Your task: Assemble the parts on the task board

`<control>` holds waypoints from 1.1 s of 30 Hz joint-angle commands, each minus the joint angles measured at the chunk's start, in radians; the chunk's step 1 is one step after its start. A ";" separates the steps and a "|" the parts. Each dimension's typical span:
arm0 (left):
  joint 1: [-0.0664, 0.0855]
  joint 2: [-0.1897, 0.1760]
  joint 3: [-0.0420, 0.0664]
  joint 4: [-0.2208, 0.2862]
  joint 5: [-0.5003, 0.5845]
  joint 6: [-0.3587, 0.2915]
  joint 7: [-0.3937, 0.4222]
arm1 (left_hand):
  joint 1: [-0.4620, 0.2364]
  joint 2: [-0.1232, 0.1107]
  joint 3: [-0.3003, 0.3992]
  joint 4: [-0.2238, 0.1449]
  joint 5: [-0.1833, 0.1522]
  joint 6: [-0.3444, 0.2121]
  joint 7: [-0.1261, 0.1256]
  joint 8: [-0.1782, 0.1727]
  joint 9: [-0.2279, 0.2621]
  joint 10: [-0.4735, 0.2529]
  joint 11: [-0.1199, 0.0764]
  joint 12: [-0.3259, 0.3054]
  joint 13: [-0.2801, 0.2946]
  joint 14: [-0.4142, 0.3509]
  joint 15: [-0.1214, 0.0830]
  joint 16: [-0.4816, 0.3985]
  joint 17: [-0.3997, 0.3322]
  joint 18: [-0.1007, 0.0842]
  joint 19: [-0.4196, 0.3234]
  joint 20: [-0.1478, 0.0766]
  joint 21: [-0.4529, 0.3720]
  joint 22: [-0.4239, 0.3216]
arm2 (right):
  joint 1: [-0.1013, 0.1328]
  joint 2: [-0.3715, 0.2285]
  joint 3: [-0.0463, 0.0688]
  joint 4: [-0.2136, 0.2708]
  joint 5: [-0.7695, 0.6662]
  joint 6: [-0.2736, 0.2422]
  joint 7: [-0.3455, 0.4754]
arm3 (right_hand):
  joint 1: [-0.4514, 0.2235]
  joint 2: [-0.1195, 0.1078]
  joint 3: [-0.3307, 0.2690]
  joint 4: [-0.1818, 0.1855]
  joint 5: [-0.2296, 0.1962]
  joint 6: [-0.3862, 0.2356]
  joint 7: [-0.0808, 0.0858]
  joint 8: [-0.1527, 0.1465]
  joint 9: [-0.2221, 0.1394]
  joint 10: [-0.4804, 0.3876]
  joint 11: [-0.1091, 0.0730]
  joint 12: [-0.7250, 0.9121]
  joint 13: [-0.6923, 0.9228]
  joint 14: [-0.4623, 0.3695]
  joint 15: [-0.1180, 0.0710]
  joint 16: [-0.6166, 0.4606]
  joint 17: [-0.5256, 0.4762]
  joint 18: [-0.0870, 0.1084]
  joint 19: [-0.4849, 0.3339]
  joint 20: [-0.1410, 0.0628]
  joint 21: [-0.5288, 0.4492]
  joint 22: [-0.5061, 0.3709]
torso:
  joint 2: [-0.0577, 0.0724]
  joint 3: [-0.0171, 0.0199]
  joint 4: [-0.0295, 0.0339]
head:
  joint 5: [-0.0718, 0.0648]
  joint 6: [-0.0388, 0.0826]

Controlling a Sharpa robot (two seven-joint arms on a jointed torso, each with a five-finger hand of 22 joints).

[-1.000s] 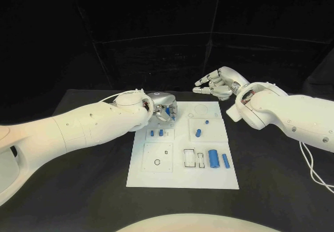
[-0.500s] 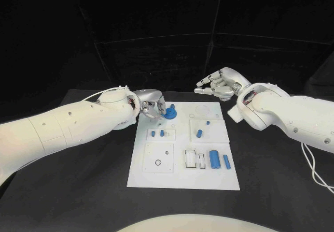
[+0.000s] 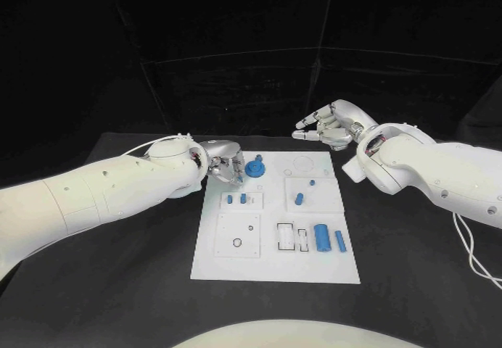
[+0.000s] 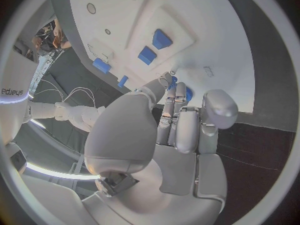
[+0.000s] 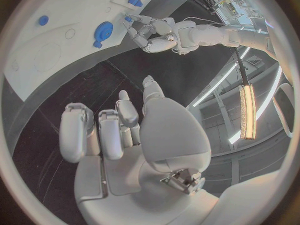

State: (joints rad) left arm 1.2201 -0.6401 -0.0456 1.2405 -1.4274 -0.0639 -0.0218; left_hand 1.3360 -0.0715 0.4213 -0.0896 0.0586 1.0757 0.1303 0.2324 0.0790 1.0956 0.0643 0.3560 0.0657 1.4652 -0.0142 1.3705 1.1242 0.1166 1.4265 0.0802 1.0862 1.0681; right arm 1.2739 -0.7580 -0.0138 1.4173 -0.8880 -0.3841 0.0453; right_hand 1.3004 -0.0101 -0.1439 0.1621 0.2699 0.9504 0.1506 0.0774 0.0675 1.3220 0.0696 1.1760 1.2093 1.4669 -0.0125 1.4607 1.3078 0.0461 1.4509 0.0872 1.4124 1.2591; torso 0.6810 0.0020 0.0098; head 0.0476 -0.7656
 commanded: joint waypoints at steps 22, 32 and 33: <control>-0.006 0.010 -0.004 -0.011 0.009 0.031 -0.019 | -0.009 -0.003 0.004 0.000 -0.005 0.008 -0.002 -0.006 0.001 0.009 -0.002 -0.009 0.002 0.019 -0.006 0.000 -0.003 -0.007 0.005 -0.001 0.004 0.002 | 0.002 0.001 0.001 0.000 0.002 0.006 0.008 | -0.002 0.008 -0.006 -0.002 0.005 0.008 -0.001 0.004 0.001 0.000 -0.007 0.000 0.001 0.064 -0.004 -0.002 0.084 0.018 -0.007 0.000 -0.005 0.000 | 0.000 0.0004 0.0005 | 0.002 -0.004; -0.009 0.018 -0.005 -0.017 0.009 0.034 -0.020 | -0.009 -0.003 0.004 0.000 -0.005 0.008 -0.002 -0.006 0.001 0.009 -0.002 -0.009 0.002 0.019 -0.006 0.000 -0.003 -0.007 0.005 -0.001 0.004 0.002 | 0.002 0.002 0.001 0.000 0.002 0.007 0.008 | -0.002 0.008 -0.006 -0.002 0.005 0.008 -0.001 0.004 0.001 0.000 -0.007 0.000 0.001 0.064 -0.004 -0.002 0.084 0.018 -0.007 0.000 -0.005 0.000 | 0.000 0.0006 -0.0003 | 0.002 -0.005; -0.010 0.018 -0.005 -0.017 0.009 0.035 -0.020 | -0.009 -0.003 0.004 0.000 -0.005 0.008 -0.002 -0.006 0.001 0.009 -0.002 -0.009 0.002 0.019 -0.006 0.000 -0.003 -0.007 0.005 -0.001 0.004 0.002 | 0.002 0.002 0.001 0.000 0.002 0.007 0.008 | -0.002 0.008 -0.006 -0.002 0.005 0.008 -0.001 0.004 0.001 0.000 -0.007 0.000 0.001 0.064 -0.004 -0.002 0.084 0.018 -0.007 0.000 -0.005 0.000 | 0.000 0.0007 -0.0005 | 0.002 -0.005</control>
State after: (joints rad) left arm 1.2110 -0.6233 -0.0506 1.2249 -1.4215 -0.0419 -0.0336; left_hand 1.3351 -0.0724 0.4210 -0.0896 0.0582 1.0755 0.1302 0.2315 0.0790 1.0991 0.0606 0.3523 0.0666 1.4652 -0.0141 1.3702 1.1213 0.1166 1.4264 0.0802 1.0862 1.0690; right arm 1.2738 -0.7565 -0.0139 1.4164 -0.8879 -0.3821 0.0453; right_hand 1.3004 -0.0101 -0.1439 0.1622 0.2699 0.9504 0.1506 0.0774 0.0675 1.3220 0.0696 1.1760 1.2094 1.4669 -0.0125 1.4607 1.3074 0.0462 1.4509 0.0872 1.4124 1.2591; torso 0.6806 0.0025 0.0104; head 0.0500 -0.7704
